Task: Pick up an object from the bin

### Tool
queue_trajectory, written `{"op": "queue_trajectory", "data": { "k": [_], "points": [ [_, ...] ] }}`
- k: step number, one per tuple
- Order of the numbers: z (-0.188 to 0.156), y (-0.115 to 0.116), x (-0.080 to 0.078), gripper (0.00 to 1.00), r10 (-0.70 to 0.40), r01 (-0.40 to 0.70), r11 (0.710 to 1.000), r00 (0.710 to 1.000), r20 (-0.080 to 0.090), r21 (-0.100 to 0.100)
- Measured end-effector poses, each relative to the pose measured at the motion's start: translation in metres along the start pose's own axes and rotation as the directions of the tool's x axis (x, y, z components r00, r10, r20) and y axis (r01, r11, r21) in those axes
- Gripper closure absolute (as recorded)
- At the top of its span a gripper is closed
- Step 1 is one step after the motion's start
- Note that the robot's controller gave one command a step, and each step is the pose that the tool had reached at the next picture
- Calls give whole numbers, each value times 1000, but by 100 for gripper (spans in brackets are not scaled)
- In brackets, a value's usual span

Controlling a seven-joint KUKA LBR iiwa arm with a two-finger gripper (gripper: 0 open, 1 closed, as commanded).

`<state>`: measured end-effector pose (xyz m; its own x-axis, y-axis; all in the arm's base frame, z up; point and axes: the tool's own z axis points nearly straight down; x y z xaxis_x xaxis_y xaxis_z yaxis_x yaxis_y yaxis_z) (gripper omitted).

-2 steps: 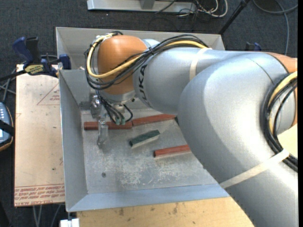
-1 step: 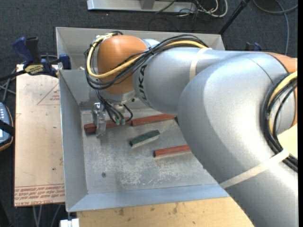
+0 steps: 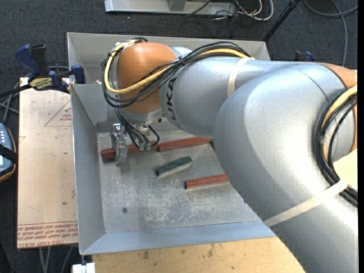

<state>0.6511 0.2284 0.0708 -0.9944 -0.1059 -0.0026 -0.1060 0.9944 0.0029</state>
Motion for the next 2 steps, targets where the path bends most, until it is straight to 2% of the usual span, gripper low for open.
{"op": "queue_trajectory", "data": {
  "k": [1, 2],
  "points": [
    [-4, -1, 6, 100, -33, 33, 999, 999, -2, 2],
    [-2, 15, 15, 100, -68, 68, 998, 998, -1, 2]
  ]
}}
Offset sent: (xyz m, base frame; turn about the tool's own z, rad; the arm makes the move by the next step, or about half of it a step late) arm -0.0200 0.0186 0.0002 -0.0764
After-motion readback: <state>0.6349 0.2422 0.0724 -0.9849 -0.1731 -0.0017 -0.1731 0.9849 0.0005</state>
